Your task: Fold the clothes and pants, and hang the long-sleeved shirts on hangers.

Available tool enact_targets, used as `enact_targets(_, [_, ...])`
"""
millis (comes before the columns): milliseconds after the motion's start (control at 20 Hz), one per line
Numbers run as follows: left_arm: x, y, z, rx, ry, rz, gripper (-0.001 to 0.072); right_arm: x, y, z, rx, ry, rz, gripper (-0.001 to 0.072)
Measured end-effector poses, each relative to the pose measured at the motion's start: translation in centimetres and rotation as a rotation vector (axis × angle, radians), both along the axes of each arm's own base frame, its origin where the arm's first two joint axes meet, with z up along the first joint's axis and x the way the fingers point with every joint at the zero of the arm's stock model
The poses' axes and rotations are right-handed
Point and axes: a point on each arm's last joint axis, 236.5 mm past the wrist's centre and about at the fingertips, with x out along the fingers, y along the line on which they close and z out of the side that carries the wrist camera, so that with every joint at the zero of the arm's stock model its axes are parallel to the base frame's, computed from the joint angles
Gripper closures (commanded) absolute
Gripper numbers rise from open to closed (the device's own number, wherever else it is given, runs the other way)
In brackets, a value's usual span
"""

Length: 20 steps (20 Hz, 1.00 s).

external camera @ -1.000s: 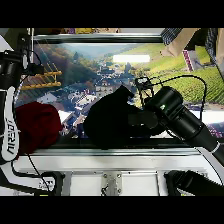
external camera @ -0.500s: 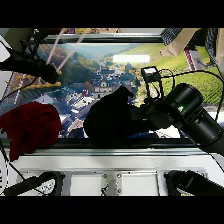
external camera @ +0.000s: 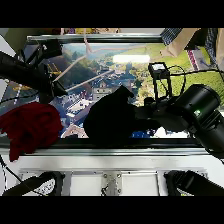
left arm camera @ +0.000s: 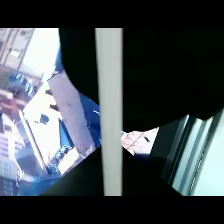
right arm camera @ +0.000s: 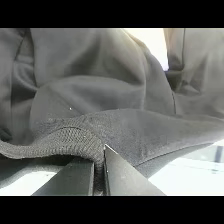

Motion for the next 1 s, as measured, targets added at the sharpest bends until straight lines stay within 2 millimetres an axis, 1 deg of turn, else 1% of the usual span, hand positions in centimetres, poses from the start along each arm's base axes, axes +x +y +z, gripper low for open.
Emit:
enact_targets(200, [-1.9, 0.3, -1.4, -0.129, -0.011, -0.174, 0.0683, -0.3, -1.4, 0.5, -0.002, 0.006, -0.035, 0.0677])
enact_targets(350, [-2.9, 1.3, -3.9, -0.213, 0.009, -0.196, 0.0683, -0.1, -3.0, 1.2, 0.007, -0.003, -0.081, 0.0677])
enact_targets(450, [-3.9, 1.5, -5.8, -0.261, 0.054, -0.201, 0.0683, 0.2, -3.9, 1.9, 0.014, -0.011, -0.109, 0.0678])
enact_targets(550, [-5.1, 1.1, -7.5, -0.295, 0.095, -0.230, 0.0683, 0.4, -4.8, 2.5, 0.014, -0.017, -0.127, 0.0678])
enact_targets(650, [-6.2, 0.2, -9.0, -0.318, 0.115, -0.274, 0.0683, 0.5, -5.5, 2.8, 0.009, -0.017, -0.139, 0.0677])
enact_targets(800, [-7.0, -1.2, -10.7, -0.319, 0.122, -0.323, 0.0683, 0.5, -6.1, 3.0, -0.002, -0.014, -0.141, 0.0677])
enact_targets(900, [-7.6, -1.5, -11.6, -0.290, 0.126, -0.361, 0.0683, 0.5, -6.3, 3.1, -0.006, -0.012, -0.139, 0.0678])
enact_targets(1000, [-7.5, -1.5, -12.4, -0.261, 0.117, -0.375, 0.0682, 0.5, -6.4, 3.1, -0.010, -0.010, -0.135, 0.0677])
